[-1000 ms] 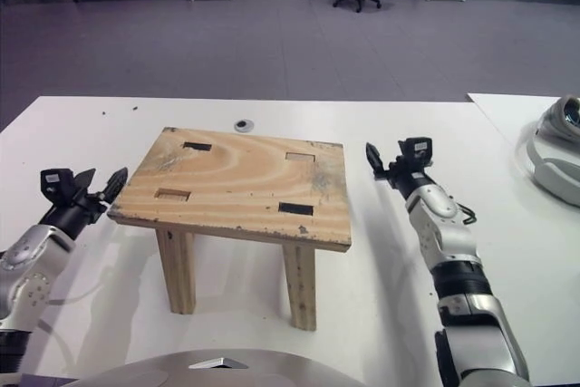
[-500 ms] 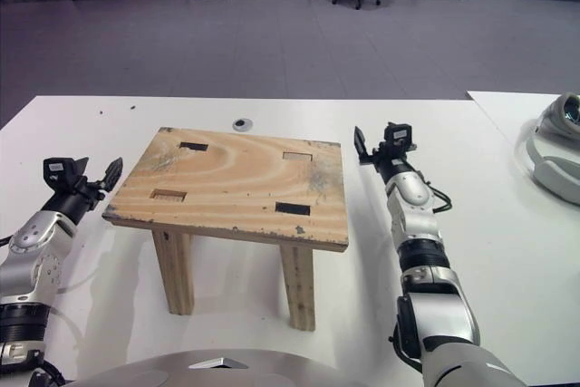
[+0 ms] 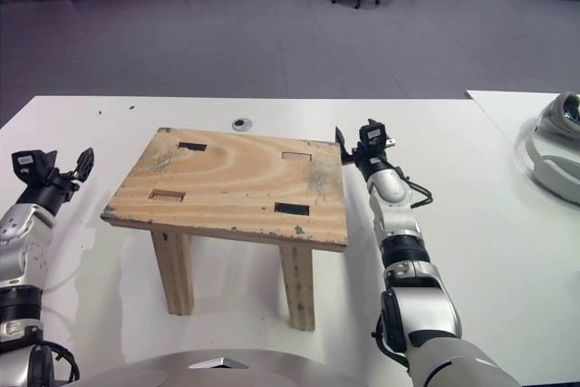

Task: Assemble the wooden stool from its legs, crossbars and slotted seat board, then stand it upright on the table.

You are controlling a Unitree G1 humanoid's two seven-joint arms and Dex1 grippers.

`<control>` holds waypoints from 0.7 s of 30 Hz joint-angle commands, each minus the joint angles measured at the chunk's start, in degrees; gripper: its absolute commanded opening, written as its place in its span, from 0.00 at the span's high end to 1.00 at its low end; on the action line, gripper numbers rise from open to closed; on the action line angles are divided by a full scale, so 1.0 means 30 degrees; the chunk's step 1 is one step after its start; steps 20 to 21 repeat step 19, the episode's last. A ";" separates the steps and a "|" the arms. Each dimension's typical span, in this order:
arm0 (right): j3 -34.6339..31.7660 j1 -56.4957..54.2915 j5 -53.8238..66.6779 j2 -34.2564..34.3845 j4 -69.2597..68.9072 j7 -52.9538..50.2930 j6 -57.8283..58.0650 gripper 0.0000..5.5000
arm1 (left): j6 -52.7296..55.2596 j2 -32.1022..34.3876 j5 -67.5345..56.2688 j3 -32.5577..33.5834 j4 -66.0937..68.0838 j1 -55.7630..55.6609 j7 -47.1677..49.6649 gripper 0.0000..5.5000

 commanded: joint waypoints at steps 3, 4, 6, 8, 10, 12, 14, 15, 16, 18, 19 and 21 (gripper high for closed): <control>-0.0091 0.0046 -0.0332 0.0256 -0.0537 -0.0007 -0.0025 0.26 | 0.0024 0.0030 0.0349 0.0022 0.0421 -0.0838 -0.0418 0.30; -0.0130 0.0019 -0.0296 0.0309 -0.0551 -0.0038 0.0016 0.26 | 0.0028 0.0094 0.0382 0.0017 0.0534 -0.1025 -0.0484 0.30; -0.0109 -0.0075 -0.0319 0.0343 -0.0532 -0.0006 0.0033 0.26 | 0.0051 0.0245 0.0459 0.0058 0.0651 -0.1325 -0.0612 0.30; -0.0083 -0.0146 -0.0357 0.0263 -0.0549 0.0157 0.0048 0.26 | 0.0089 0.0344 0.0505 0.0196 0.0607 -0.1381 -0.0631 0.30; -0.0184 -0.0154 -0.0276 0.0130 -0.0527 0.0301 0.0150 0.26 | 0.0044 0.0270 0.0559 0.0254 0.0484 -0.1292 -0.0616 0.30; -0.0239 -0.0199 -0.0232 0.0014 -0.0474 0.0531 0.0249 0.26 | -0.0077 0.0003 0.0787 0.0140 0.0142 -0.0905 -0.0488 0.30; -0.0236 -0.0186 -0.0236 0.0037 -0.0728 0.0579 0.0452 0.26 | -0.0146 -0.0258 0.0911 0.0063 -0.0121 -0.0537 -0.0375 0.30; -0.0265 -0.0184 -0.0213 0.0048 -0.0799 0.0565 0.0523 0.26 | -0.0179 -0.0346 0.0969 0.0040 -0.0167 -0.0466 -0.0328 0.30; -0.0317 -0.0181 -0.0192 0.0021 -0.0749 0.0569 0.0537 0.26 | -0.0206 -0.0456 0.1071 0.0010 -0.0204 -0.0452 -0.0233 0.30; -0.0413 -0.0089 -0.0179 0.0027 -0.0737 0.0489 0.0578 0.26 | -0.0199 -0.0584 0.1291 -0.0125 -0.0159 -0.0711 -0.0169 0.30; -0.0437 -0.0105 -0.0185 0.0046 -0.0714 0.0482 0.0586 0.26 | -0.0138 -0.0648 0.1362 -0.0169 -0.0309 -0.0726 -0.0117 0.30; -0.0437 -0.0105 -0.0185 0.0046 -0.0714 0.0482 0.0586 0.26 | -0.0138 -0.0648 0.1362 -0.0169 -0.0309 -0.0726 -0.0117 0.30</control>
